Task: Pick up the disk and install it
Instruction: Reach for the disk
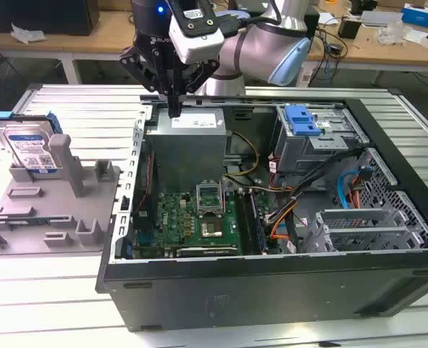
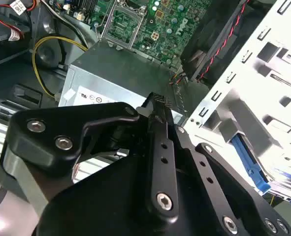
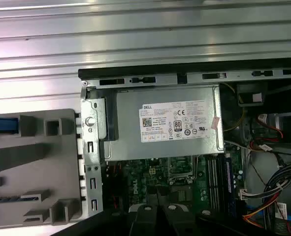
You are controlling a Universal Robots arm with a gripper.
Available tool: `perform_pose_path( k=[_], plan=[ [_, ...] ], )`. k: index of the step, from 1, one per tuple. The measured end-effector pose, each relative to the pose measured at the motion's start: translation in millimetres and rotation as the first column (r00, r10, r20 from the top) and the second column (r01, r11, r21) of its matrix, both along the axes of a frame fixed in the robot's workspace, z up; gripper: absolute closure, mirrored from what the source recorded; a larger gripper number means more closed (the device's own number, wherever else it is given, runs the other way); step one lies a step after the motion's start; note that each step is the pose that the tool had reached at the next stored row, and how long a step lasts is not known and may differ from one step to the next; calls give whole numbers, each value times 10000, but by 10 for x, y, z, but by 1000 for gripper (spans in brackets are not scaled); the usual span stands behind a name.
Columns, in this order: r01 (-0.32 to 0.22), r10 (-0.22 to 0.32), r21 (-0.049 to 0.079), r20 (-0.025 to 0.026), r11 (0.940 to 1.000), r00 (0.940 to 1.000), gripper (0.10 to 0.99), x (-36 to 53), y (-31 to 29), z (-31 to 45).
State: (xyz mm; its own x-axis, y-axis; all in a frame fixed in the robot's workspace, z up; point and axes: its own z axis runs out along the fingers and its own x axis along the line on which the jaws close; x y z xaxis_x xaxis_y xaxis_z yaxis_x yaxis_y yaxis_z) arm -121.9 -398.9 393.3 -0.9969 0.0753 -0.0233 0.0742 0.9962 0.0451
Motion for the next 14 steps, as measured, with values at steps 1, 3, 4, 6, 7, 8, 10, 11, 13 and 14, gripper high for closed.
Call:
perform_pose_path(
  k=[1, 3, 4, 6, 7, 8, 10, 11, 13, 14],
  plan=[
    [-1, 1, 0, 0, 10000, 10000, 980, 0, 0, 0],
    [0, 0, 0, 0, 10000, 10000, 980, 0, 0, 0],
    [-1, 1, -3, 0, 10000, 10000, 980, -2, 5, 0],
    [0, 0, -12, 0, 10000, 10000, 980, -4, 5, 1],
    [1, -1, -13, -12, 10000, 10000, 980, -33, 8, 0],
    [1, -1, -11, -9, 10000, 10000, 980, -67, 16, -3],
    [0, 0, -11, -10, 10000, 10000, 980, -176, 60, -15],
    [0, -1, -12, -10, 10000, 10000, 980, -221, 87, -21],
    [0, 0, -11, -10, 10000, 10000, 980, -379, 218, -47],
    [-2, 2, -12, -11, 10000, 10000, 980, -434, 268, -55]
  ],
)
